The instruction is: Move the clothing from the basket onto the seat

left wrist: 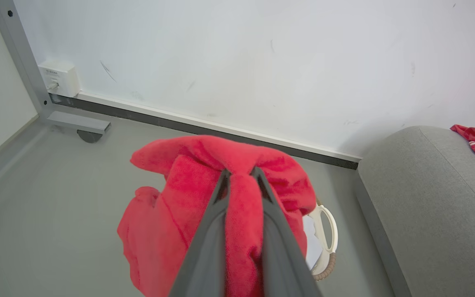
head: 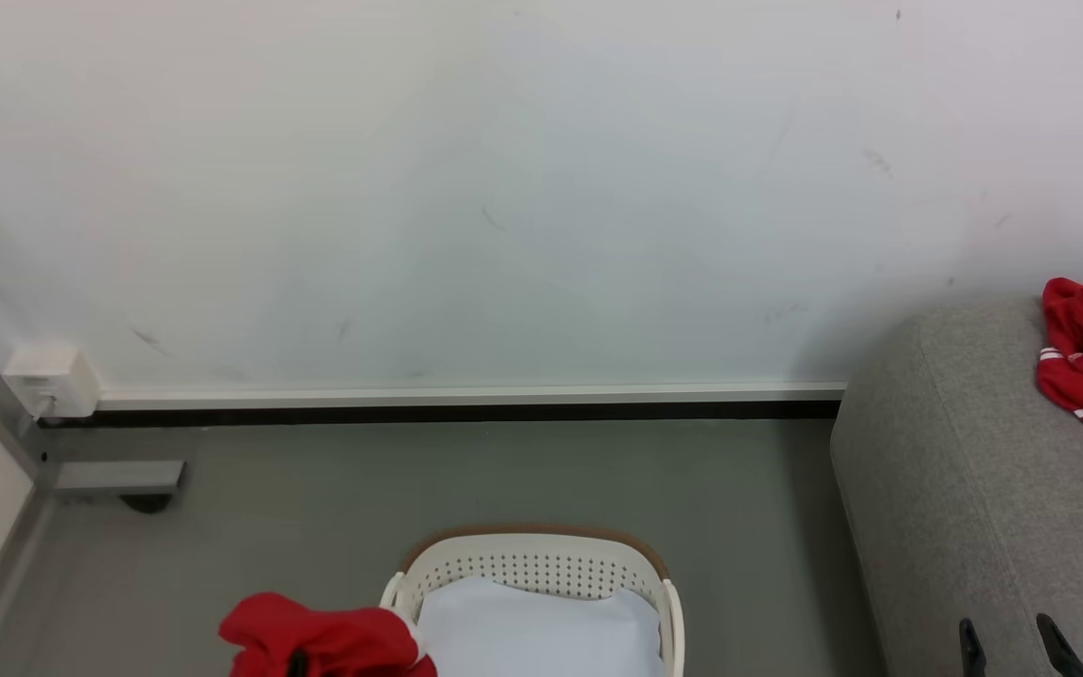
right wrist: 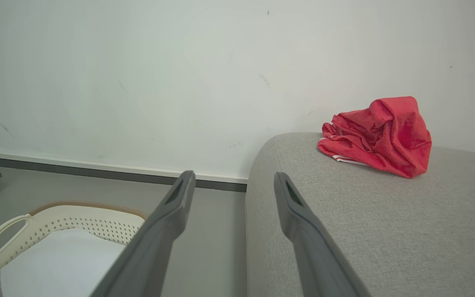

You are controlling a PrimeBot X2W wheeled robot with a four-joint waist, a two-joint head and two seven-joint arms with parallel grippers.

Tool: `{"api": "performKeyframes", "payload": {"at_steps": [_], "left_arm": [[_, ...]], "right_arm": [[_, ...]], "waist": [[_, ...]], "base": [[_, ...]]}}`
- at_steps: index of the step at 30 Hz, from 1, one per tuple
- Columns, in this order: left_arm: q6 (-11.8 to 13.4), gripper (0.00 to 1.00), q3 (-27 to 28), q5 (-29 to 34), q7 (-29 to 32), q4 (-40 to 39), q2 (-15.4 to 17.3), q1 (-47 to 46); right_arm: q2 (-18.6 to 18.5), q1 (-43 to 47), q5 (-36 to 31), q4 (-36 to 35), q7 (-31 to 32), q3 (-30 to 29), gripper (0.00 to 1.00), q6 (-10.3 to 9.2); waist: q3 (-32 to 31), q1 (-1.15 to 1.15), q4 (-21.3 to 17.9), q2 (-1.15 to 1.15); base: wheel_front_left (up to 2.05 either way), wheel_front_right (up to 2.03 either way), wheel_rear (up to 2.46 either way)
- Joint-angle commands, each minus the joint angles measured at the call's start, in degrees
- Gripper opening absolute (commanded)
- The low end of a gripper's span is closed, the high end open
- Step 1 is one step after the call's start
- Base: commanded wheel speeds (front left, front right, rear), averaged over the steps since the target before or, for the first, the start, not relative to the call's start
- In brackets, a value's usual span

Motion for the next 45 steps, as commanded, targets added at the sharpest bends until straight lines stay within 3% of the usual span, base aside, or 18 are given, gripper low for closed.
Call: {"api": "performKeyframes", "payload": {"at_steps": [1, 9, 21, 31, 37, 45], "left_arm": [[-0.2, 0.0, 0.3, 0.8, -0.4, -0.4, 0.6, 0.0], [-1.2, 0.0, -0.7, 1.5, 1.1, -3.0, 2.1, -1.6], [-3.0, 0.0, -6.8, 4.5, 10.7, -15.1, 3.5, -8.8], [-7.9, 0.0, -15.2, 7.1, 16.2, -15.2, 0.4, -16.0], [-11.4, 0.0, -19.9, 8.5, 18.8, -16.5, -0.5, -18.7], [-14.6, 0.0, -23.7, 5.5, 20.5, -18.6, -0.9, -19.9]], "right_arm": [[-0.3, -0.5, 0.3, -0.2, 0.0, 0.0, 1.0, -0.15], [-2.4, -2.8, 1.8, -2.9, 0.0, 5.8, 1.0, -0.15], [-12.3, -12.4, 10.3, -8.4, 0.8, 30.9, 1.0, -0.15], [-17.6, -22.5, 17.6, -10.7, 5.1, 49.8, 1.0, -0.15], [-19.7, -26.4, 21.1, -8.8, 7.4, 55.4, 1.0, -0.15], [-21.2, -29.0, 25.9, -6.8, 10.0, 60.7, 1.0, -0.15]], "waist": [[0.0, 0.01, 0.1, 0.0], [0.1, 0.01, -0.2, 0.0], [0.6, 0.01, -0.6, 0.0], [0.5, 0.01, -1.6, 0.0], [0.3, 0.01, -2.3, 0.0], [0.0, 0.01, -3.1, 0.0]], "base": [[0.0, 0.0, 0.0], [0.0, 0.0, 0.0], [0.0, 0.0, 0.0], [0.0, 0.0, 0.0], [0.0, 0.0, 0.0], [0.0, 0.0, 0.0]]}}
